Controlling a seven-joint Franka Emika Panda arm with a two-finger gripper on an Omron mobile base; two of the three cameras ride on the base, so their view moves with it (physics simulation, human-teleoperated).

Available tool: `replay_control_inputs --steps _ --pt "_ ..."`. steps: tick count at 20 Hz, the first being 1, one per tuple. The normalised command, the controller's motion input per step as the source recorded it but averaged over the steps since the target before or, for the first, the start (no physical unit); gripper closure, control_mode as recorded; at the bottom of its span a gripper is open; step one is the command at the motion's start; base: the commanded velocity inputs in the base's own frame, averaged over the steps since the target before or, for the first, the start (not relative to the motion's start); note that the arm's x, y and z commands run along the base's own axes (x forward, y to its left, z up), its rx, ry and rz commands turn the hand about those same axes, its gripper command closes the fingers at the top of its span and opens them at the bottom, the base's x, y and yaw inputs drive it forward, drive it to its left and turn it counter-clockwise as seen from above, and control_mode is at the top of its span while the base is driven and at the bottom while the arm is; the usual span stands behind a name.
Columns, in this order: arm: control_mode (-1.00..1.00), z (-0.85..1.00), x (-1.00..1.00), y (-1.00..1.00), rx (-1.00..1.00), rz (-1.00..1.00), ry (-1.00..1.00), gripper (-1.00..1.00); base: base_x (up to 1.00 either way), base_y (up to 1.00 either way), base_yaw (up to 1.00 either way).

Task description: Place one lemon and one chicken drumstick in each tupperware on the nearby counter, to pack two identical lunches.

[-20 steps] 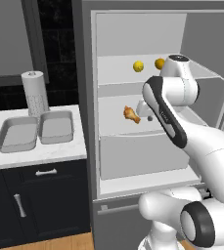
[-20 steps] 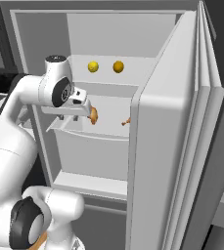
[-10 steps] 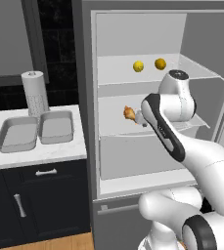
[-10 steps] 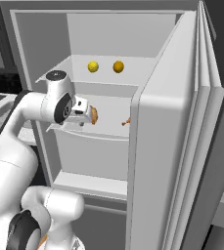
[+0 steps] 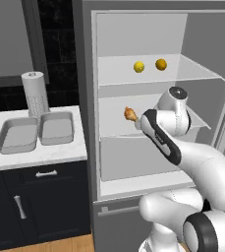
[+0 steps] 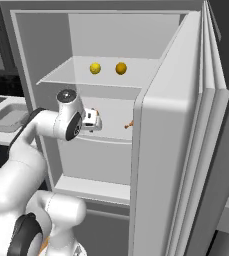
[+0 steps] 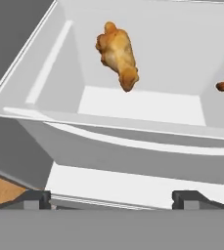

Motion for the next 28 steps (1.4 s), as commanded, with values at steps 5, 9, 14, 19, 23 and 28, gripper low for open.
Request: replay_control_inputs --steps 5,9,14,19,23,28 --pt "-1.00 -0.07 0.52 -0.20 0.00 0.14 0.00 -1.00 0.00 0.00 0.00" --pt "-1.00 -0.03 0.51 0.00 0.00 0.22 0.00 -1.00 0.00 0.00 0.00" --pt "-1.00 -0.13 0.54 0.00 0.00 0.15 0.00 -1.00 0.00 0.00 0.00" --pt "-1.00 -0.32 0.48 0.00 0.00 0.05 0.00 -1.00 0.00 0.00 0.00" --pt "-1.00 -0.23 0.64 0.03 0.00 0.02 0.01 -1.00 0.00 0.00 0.00" --pt "-1.00 -0.08 0.65 0.04 0.00 0.00 0.03 -1.00 0.00 0.00 0.00"
